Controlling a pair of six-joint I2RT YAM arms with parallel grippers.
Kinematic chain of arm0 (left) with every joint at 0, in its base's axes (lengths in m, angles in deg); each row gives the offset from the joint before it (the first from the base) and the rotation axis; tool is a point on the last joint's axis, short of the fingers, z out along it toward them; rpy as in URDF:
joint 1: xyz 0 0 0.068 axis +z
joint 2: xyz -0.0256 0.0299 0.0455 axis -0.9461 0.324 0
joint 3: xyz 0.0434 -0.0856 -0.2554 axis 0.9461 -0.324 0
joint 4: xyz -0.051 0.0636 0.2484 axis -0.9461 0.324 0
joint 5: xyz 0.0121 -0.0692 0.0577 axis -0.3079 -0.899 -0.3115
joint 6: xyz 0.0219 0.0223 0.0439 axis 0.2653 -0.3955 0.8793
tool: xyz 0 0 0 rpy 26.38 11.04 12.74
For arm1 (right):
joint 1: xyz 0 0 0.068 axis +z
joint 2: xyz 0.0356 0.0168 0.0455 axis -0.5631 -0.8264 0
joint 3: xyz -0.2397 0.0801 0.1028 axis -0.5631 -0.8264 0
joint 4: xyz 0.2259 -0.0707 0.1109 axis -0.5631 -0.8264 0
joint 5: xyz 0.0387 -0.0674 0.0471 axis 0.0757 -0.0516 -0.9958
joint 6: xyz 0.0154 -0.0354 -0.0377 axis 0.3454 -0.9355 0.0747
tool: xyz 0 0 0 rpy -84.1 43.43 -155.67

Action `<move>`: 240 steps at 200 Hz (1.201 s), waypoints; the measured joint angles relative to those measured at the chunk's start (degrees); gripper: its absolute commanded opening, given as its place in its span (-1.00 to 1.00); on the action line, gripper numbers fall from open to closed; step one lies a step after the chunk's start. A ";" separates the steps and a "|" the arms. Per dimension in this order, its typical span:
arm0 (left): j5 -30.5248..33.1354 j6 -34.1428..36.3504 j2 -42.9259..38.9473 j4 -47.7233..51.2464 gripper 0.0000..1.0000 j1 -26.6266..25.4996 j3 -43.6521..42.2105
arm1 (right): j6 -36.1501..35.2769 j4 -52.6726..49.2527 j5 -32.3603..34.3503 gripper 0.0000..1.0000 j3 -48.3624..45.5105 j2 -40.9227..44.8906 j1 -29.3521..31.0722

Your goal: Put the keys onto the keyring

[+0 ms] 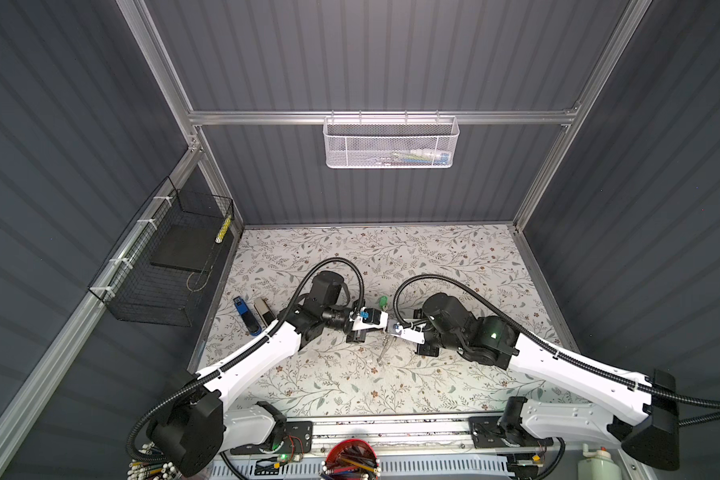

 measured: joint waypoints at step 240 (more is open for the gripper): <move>-1.68 -0.46 1.57 0.83 -1.00 0.09 1.42 | -1.44 2.19 -0.28 -1.00 -0.68 3.23 0.83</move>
